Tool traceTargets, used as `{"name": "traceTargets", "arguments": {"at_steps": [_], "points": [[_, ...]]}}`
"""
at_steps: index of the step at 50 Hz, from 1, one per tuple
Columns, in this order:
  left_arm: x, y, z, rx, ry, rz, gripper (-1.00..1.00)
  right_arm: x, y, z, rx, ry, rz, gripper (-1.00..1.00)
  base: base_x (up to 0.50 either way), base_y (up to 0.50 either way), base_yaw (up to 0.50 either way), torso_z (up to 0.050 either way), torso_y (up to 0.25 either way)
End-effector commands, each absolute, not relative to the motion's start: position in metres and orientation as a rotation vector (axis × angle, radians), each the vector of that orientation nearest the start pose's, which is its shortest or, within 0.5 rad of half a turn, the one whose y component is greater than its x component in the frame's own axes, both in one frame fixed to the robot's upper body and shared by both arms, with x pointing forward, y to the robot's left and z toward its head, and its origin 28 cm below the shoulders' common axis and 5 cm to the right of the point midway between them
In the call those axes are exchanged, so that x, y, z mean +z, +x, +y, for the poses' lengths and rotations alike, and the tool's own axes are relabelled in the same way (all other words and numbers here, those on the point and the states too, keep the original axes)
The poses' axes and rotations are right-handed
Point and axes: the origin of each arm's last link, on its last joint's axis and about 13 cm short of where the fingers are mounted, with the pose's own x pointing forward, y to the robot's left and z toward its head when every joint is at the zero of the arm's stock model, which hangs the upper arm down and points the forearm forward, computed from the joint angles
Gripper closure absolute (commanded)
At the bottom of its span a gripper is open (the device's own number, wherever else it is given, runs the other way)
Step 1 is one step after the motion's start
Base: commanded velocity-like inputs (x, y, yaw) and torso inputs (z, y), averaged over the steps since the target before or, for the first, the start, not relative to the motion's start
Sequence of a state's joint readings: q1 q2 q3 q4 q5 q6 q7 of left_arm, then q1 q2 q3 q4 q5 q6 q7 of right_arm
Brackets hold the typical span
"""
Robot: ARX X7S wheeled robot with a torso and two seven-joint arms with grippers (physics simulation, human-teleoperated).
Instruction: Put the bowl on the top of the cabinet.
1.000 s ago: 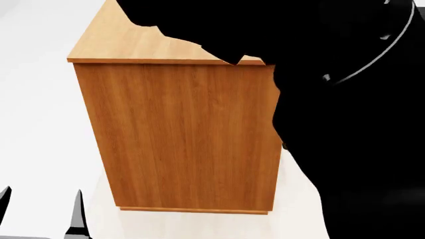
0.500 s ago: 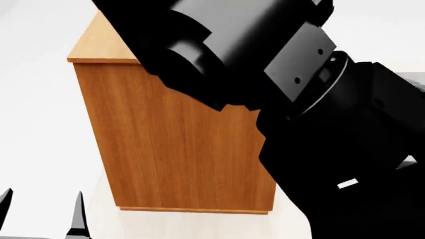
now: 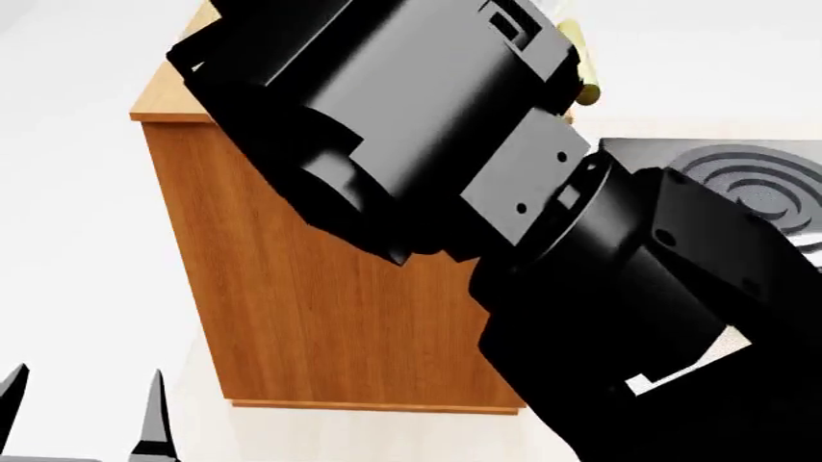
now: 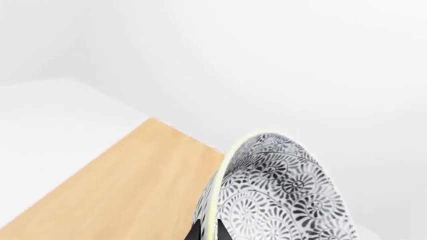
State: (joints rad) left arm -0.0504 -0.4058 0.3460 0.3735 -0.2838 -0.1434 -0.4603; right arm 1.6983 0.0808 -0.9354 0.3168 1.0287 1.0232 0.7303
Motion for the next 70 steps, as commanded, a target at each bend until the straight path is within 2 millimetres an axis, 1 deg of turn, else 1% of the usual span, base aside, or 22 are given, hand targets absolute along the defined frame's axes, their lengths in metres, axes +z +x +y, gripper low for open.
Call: {"name": "traceTargets", "arguments": {"at_steps": [1, 22, 42, 43, 48, 56, 57, 59, 60, 62, 64, 65, 68, 69, 70], "points": [[0.078, 0.204, 0.210, 0.020, 0.064, -0.156, -1.00, 0.342, 0.335, 0.026, 0.103, -0.505, -0.041, 1.00, 0.00, 0.00, 0.00, 0.000, 0.000], [0.076, 0.204, 0.210, 0.020, 0.062, -0.153, -1.00, 0.327, 0.339, 0.028, 0.115, -0.523, -0.018, 1.00, 0.00, 0.00, 0.00, 0.000, 0.000], [0.076, 0.204, 0.211, 0.022, 0.060, -0.155, -1.00, 0.323, 0.339, 0.029, 0.121, -0.538, -0.007, 1.00, 0.00, 0.00, 0.00, 0.000, 0.000], [0.077, 0.204, 0.211, 0.023, 0.061, -0.155, -1.00, 0.324, 0.340, 0.028, 0.110, -0.527, -0.004, -1.00, 0.00, 0.00, 0.00, 0.000, 0.000], [0.076, 0.203, 0.210, 0.021, 0.061, -0.156, -1.00, 0.326, 0.337, 0.027, 0.104, -0.530, -0.012, -1.00, 0.00, 0.00, 0.00, 0.000, 0.000], [0.077, 0.203, 0.211, 0.022, 0.061, -0.157, -1.00, 0.338, 0.333, 0.023, 0.093, -0.519, -0.040, -1.00, 0.00, 0.00, 0.00, 0.000, 0.000], [0.077, 0.203, 0.211, 0.022, 0.058, -0.156, -1.00, 0.342, 0.331, 0.022, 0.094, -0.511, -0.043, -1.00, 0.00, 0.00, 0.00, 0.000, 0.000], [0.077, 0.204, 0.209, 0.016, 0.060, -0.157, -1.00, 0.358, 0.326, 0.016, 0.082, -0.498, -0.070, -1.00, 0.00, 0.00, 0.00, 0.000, 0.000], [0.078, 0.204, 0.209, 0.015, 0.060, -0.158, -1.00, 0.362, 0.324, 0.014, 0.081, -0.494, -0.074, -1.00, 0.00, 0.00, 0.00, 0.000, 0.000], [0.078, 0.203, 0.210, 0.016, 0.057, -0.159, -1.00, 0.380, 0.315, 0.007, 0.067, -0.488, -0.115, -1.00, 0.00, 0.00, 0.00, 0.000, 0.000], [0.078, 0.204, 0.210, 0.018, 0.058, -0.159, -1.00, 0.389, 0.310, 0.003, 0.062, -0.475, -0.135, -1.00, 0.00, 0.00, 0.00, 0.000, 0.000], [0.078, 0.204, 0.210, 0.019, 0.059, -0.157, -1.00, 0.400, 0.304, -0.001, 0.059, -0.462, -0.157, -1.00, 0.00, 0.00, 0.00, 0.000, 0.000], [0.078, 0.204, 0.210, 0.018, 0.061, -0.157, -1.00, 0.414, 0.292, -0.007, 0.051, -0.449, -0.195, -1.00, 0.00, 0.00, 0.00, 0.000, 0.000], [0.079, 0.204, 0.210, 0.018, 0.060, -0.159, -1.00, 0.424, 0.281, -0.012, 0.049, -0.456, -0.234, -1.00, 0.00, 0.00, 0.00, 0.000, 0.000], [0.079, 0.204, 0.210, 0.018, 0.060, -0.160, -1.00, 0.426, 0.277, -0.013, 0.049, -0.456, -0.246, -1.00, 0.00, 0.00, 0.00, 0.000, 0.000]]}}
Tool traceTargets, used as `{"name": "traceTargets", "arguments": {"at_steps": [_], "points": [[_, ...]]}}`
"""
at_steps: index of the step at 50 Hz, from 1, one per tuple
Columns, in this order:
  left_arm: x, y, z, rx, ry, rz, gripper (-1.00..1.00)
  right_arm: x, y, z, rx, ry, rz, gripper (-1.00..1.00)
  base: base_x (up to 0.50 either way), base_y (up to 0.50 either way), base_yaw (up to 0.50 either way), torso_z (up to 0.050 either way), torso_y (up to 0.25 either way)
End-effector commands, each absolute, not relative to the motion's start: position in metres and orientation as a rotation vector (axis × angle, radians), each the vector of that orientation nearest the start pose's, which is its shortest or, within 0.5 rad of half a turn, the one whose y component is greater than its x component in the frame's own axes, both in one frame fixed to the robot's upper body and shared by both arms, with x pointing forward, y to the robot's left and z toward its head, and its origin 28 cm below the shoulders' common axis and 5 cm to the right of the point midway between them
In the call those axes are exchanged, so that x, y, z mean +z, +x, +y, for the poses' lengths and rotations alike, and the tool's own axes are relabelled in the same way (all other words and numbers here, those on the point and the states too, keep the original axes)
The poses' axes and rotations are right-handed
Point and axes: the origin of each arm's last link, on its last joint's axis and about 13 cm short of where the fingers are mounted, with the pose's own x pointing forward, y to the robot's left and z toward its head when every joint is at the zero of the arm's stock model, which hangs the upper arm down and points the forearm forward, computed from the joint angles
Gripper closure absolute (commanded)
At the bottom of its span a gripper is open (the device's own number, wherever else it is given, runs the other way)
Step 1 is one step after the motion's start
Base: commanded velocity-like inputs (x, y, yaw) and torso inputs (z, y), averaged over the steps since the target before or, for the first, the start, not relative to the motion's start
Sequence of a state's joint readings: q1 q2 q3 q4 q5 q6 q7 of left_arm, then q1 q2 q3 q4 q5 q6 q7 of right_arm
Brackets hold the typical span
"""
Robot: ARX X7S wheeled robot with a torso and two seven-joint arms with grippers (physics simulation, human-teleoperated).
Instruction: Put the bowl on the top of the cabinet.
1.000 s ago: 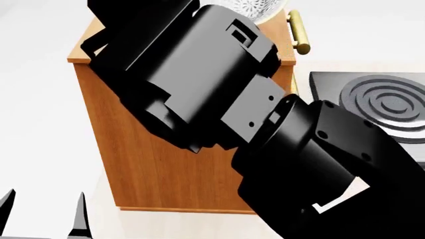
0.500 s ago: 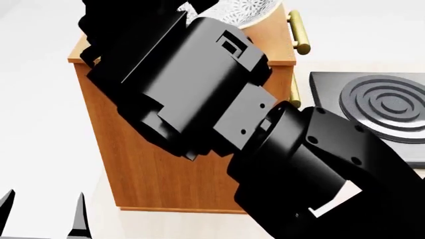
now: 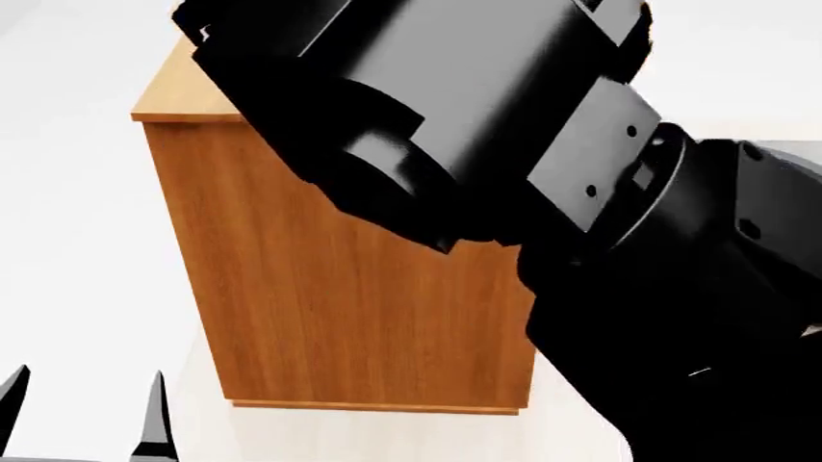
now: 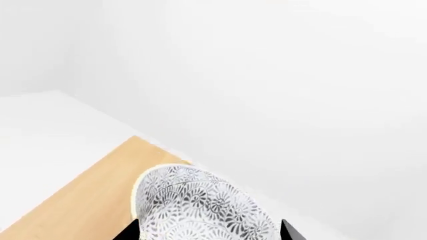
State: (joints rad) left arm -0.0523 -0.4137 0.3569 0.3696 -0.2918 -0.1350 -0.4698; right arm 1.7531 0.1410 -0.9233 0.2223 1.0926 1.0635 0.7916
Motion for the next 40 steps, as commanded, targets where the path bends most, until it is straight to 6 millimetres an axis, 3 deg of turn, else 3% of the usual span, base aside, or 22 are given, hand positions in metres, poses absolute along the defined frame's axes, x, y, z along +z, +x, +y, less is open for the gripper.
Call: {"name": "traceTargets", "arguments": {"at_steps": [1, 5, 10, 17, 25, 40], "points": [[0.079, 0.204, 0.210, 0.018, 0.061, -0.160, -1.00, 0.432, 0.270, -0.016, 0.048, -0.446, -0.268, -1.00, 0.00, 0.00, 0.00, 0.000, 0.000], [0.080, 0.204, 0.209, 0.015, 0.065, -0.163, -1.00, 0.453, 0.238, -0.031, 0.027, -0.428, -0.361, -1.00, 0.00, 0.00, 0.00, 0.000, 0.000], [0.082, 0.203, 0.208, 0.014, 0.065, -0.166, -1.00, 0.459, 0.213, -0.044, -0.008, -0.421, -0.419, -1.00, 0.00, 0.00, 0.00, 0.000, 0.000], [0.083, 0.203, 0.207, 0.013, 0.068, -0.169, -1.00, 0.441, 0.181, -0.065, -0.052, -0.419, -0.505, -1.00, 0.00, 0.00, 0.00, 0.000, 0.000], [0.085, 0.203, 0.207, 0.015, 0.070, -0.176, -1.00, 0.377, 0.160, -0.096, -0.130, -0.447, -0.542, -1.00, 0.00, 0.00, 0.00, 0.000, 0.000], [0.088, 0.203, 0.209, 0.028, 0.071, -0.188, -1.00, 0.279, 0.164, -0.124, -0.188, -0.400, -0.410, -1.00, 0.00, 0.00, 0.00, 0.000, 0.000]]}}
